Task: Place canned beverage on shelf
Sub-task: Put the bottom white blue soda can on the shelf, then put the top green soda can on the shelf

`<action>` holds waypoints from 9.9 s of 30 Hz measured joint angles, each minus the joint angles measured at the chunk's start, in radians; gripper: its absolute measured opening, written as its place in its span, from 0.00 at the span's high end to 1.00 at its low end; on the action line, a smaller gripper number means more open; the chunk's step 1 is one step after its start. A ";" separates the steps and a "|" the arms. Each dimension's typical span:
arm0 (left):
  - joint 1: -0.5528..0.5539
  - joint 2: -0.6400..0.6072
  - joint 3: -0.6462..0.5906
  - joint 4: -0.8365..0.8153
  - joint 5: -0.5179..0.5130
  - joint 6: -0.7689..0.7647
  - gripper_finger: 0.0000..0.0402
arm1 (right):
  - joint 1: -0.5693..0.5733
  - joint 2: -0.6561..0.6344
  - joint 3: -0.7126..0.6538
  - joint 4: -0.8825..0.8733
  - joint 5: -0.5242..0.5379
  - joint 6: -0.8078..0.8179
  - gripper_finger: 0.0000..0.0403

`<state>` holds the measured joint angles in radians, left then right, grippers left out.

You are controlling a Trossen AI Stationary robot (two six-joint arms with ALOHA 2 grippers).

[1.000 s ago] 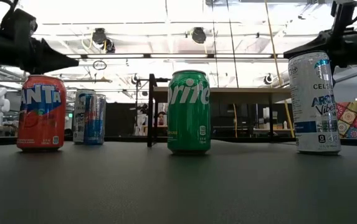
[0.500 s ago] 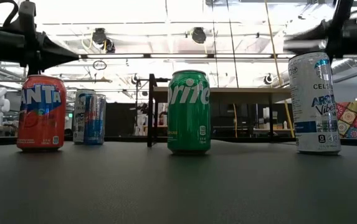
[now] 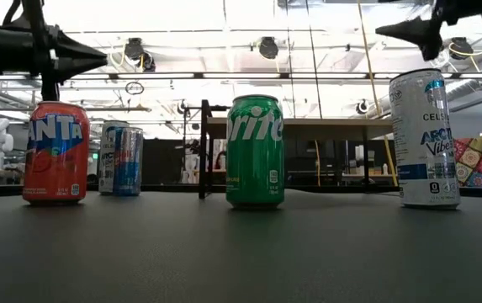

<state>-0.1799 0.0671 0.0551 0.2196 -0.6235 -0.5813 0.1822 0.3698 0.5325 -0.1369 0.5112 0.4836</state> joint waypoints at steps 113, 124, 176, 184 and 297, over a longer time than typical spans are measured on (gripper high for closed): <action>0.003 0.896 0.493 -0.049 0.107 0.348 0.27 | -0.001 0.797 0.611 -0.924 -0.482 -0.172 0.40; 0.050 0.912 0.493 -0.045 0.098 0.299 0.27 | -0.213 0.795 0.894 -1.182 -0.452 -0.170 0.40; 0.455 1.662 1.262 -0.038 0.804 0.514 0.12 | -0.754 1.036 1.275 -1.324 -0.431 -0.534 0.39; 0.452 1.691 1.275 -0.061 0.795 0.509 0.11 | -0.909 1.083 1.275 -1.281 -0.433 -0.645 0.39; 0.839 1.092 1.147 -1.112 0.591 0.562 0.11 | -0.452 1.027 1.322 -0.797 -0.332 -0.136 0.36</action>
<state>0.6587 1.1592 1.2021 -0.8928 -0.0320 -0.0198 -0.2702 1.3972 1.8542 -0.9337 0.1795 0.3479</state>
